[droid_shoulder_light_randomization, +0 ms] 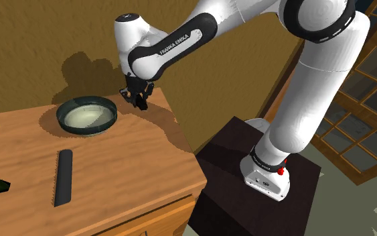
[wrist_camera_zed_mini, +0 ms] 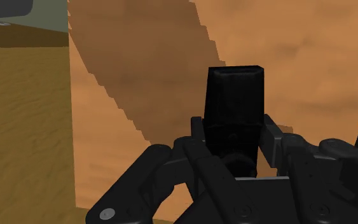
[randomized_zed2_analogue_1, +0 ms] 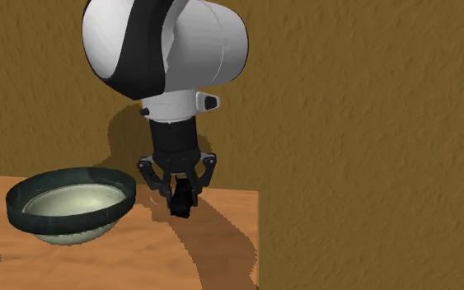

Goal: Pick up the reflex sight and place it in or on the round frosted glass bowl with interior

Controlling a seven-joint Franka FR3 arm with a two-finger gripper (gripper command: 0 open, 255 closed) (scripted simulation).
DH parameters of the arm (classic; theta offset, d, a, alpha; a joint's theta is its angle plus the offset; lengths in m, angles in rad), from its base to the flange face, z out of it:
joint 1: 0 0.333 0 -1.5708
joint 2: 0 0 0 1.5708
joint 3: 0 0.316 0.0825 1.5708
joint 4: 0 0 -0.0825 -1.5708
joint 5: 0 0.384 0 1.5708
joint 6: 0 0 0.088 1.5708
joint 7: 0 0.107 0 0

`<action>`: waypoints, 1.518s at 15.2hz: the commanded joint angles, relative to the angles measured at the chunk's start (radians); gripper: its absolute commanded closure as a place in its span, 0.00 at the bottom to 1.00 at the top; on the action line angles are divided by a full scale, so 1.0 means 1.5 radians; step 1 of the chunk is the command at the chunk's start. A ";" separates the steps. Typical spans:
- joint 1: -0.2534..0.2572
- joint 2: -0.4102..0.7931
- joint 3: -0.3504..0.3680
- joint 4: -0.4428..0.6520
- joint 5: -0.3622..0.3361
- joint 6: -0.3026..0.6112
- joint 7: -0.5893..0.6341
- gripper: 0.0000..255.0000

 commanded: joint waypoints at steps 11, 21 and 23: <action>-0.006 -0.051 0.006 0.052 0.033 -0.098 -0.028 1.00; -0.007 -0.079 0.007 0.108 0.050 -0.178 -0.042 1.00; 0.010 -0.039 0.019 0.152 0.031 -0.189 -0.008 1.00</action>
